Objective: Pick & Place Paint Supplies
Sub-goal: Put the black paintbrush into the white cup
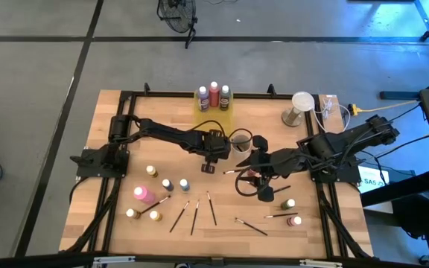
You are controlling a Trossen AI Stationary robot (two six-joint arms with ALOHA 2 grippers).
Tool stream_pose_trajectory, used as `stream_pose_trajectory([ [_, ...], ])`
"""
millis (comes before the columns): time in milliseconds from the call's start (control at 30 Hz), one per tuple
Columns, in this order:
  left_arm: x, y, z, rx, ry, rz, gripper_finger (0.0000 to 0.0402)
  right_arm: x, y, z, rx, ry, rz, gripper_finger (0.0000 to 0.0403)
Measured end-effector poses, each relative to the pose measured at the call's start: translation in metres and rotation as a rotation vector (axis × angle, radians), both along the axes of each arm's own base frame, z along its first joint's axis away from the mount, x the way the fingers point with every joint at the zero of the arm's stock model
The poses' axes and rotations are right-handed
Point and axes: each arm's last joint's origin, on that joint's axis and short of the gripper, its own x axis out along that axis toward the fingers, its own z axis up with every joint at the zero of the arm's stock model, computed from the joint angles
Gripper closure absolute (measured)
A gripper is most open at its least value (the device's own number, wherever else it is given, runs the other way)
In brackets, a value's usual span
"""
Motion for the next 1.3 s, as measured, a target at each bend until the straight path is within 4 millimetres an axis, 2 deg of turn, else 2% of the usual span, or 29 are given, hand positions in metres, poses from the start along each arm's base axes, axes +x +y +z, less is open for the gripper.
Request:
stream_pose_trajectory([
  [200, 0.002, 0.002, -0.008, 0.0, 0.011, 0.002, 0.0257, 0.003, 0.001, -0.003, -0.006, 0.009, -0.002, 0.0215],
  [433, 0.003, 0.019, -0.018, -0.077, 0.012, -0.002, 0.026, 0.003, 0.001, -0.004, -0.009, 0.012, -0.005, 0.0215],
  [667, -0.002, 0.036, -0.021, -0.193, 0.026, 0.066, 0.0265, 0.004, 0.001, -0.004, -0.009, 0.009, -0.007, 0.0215],
  [933, -0.001, 0.037, -0.034, -0.22, 0.06, 0.059, 0.0311, 0.004, 0.001, -0.004, -0.009, 0.008, -0.007, 0.0215],
  [1167, 0.0, 0.037, -0.035, -0.219, 0.05, 0.1, 0.0388, 0.004, 0.001, -0.003, -0.007, 0.004, -0.007, 0.0215],
  [1300, 0.0, 0.033, -0.035, -0.182, 0.057, 0.107, 0.0398, 0.004, 0.001, -0.003, -0.006, 0.002, -0.007, 0.0215],
])
